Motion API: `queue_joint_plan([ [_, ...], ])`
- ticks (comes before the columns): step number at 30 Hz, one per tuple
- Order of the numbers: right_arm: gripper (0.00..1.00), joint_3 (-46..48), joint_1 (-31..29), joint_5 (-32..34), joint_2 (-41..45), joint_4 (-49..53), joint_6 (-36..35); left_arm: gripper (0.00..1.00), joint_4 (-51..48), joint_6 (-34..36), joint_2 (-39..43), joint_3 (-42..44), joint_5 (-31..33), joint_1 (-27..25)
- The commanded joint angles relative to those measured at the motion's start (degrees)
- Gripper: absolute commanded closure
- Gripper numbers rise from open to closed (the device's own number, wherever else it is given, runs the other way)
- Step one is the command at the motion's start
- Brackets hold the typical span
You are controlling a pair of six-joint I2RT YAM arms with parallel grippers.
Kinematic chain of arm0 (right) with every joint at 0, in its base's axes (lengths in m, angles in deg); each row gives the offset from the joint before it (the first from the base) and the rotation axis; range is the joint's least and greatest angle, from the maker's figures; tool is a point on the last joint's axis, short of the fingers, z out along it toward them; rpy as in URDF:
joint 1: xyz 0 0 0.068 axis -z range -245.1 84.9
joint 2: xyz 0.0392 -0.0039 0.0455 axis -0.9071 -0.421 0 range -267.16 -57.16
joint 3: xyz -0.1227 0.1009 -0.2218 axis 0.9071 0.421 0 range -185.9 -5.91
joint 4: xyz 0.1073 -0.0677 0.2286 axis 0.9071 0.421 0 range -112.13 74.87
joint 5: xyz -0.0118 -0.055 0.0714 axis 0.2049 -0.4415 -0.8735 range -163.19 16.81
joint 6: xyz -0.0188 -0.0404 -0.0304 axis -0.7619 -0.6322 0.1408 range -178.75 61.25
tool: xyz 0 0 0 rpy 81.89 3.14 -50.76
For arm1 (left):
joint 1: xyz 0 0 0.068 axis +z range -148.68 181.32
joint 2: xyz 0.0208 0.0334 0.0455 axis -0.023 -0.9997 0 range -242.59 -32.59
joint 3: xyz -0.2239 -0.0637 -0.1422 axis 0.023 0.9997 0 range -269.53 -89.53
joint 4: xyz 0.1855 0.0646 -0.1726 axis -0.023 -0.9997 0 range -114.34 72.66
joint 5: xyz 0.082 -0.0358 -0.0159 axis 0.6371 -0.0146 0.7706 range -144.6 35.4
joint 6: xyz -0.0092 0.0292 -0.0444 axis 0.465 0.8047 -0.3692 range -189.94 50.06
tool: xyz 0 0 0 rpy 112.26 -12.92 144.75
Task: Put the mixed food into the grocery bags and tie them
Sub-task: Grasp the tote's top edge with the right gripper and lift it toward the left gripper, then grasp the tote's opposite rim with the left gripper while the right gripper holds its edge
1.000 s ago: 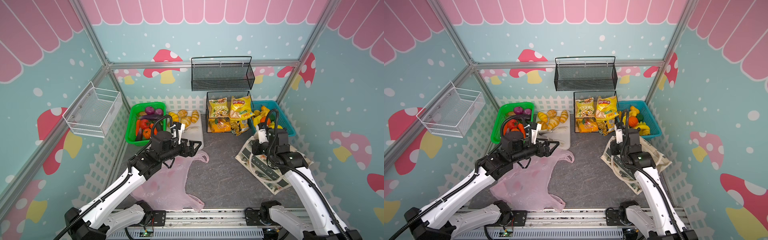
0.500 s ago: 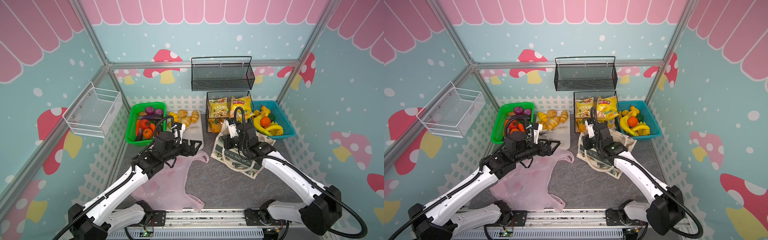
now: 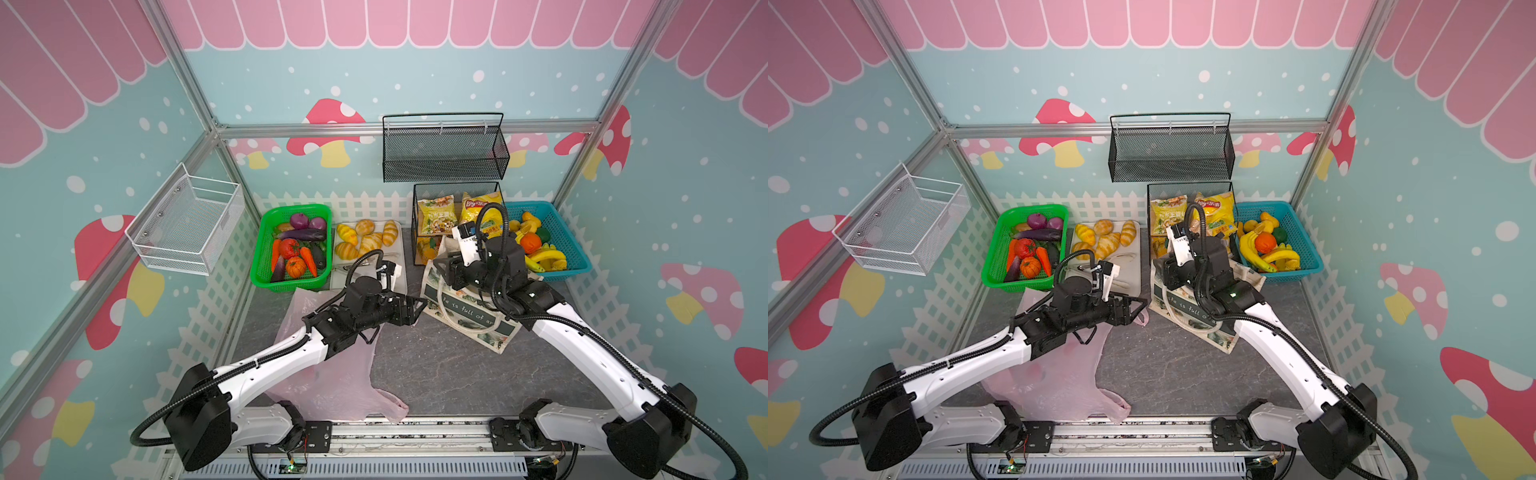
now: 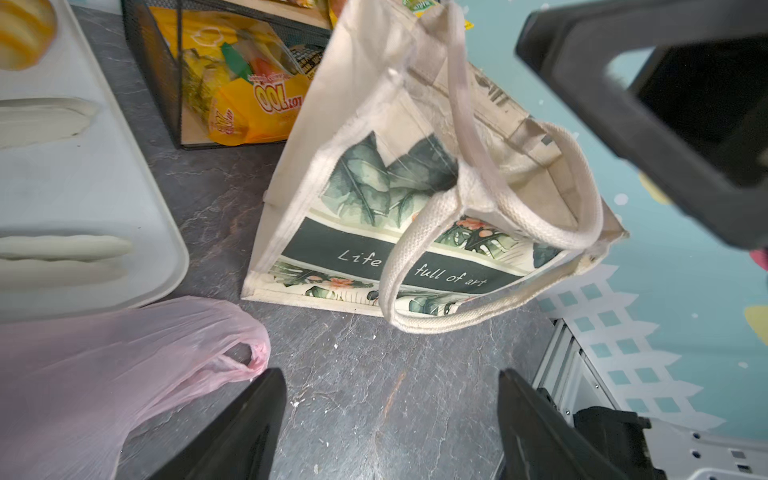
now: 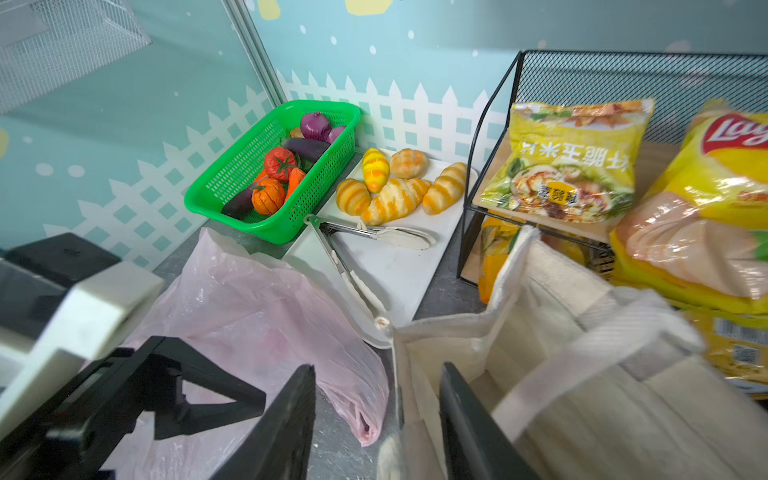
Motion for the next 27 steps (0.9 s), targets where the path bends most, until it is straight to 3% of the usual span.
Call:
queue_joint_plan([
  [1,0.45,-0.93,3.38,3.36,4.29,7.39,-4.49,0.27,8.86,3.01,-2.35,-0.04,-0.91,-1.22],
  [4,0.44,-0.39,7.01,-0.51,5.63,8.81,-4.12,0.3,11.18,2.75,-4.48,-0.2,-0.92,-1.26],
  [10,0.5,-1.36,7.35,-5.53,1.55,8.72,-1.69,0.3,12.23,2.38,-5.11,0.78,0.79,-1.26],
  [17,0.52,1.09,7.26,-8.55,0.12,8.19,-1.66,0.29,9.68,3.99,-4.22,1.73,1.42,-1.37],
  [27,0.64,3.01,6.82,-8.55,-3.38,7.02,-2.27,0.29,9.03,4.49,-4.17,2.8,2.52,-1.26],
])
